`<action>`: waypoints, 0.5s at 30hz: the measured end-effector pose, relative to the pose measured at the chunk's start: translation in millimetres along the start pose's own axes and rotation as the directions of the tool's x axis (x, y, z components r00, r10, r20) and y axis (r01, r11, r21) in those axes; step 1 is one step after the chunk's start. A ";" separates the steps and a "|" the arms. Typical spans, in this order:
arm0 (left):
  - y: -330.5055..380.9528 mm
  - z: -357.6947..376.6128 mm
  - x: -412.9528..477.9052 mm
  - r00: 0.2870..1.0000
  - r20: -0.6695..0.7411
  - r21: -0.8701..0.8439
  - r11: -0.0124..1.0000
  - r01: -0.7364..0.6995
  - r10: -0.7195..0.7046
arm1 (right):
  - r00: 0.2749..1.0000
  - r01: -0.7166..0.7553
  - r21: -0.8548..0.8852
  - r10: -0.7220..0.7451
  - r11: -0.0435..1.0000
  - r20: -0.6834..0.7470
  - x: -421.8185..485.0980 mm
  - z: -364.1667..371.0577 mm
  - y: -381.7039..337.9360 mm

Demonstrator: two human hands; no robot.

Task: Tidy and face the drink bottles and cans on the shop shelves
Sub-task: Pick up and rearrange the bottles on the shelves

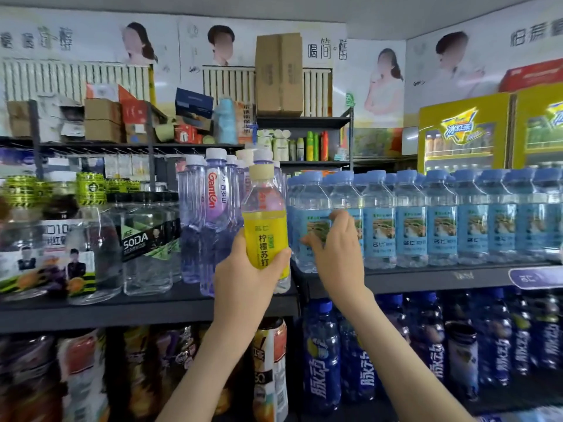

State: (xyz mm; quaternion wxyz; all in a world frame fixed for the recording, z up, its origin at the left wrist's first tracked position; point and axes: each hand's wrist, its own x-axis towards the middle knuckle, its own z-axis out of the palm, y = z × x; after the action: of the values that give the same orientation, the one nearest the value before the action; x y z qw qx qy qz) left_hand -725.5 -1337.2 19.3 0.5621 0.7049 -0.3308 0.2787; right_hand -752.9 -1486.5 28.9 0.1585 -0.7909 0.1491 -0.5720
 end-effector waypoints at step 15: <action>101.4 120.4 -54.5 0.973 0.201 0.039 0.992 -0.121 0.111 | 0.937 -0.309 0.229 0.255 0.923 0.239 -33.7 -159.3 54.7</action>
State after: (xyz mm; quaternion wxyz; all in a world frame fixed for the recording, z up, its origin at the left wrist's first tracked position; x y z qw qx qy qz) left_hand -836.2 -1461.6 13.7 0.4911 0.7227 -0.4186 0.2477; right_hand -917.7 -1534.8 24.1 0.3573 -0.7875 0.1676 -0.4733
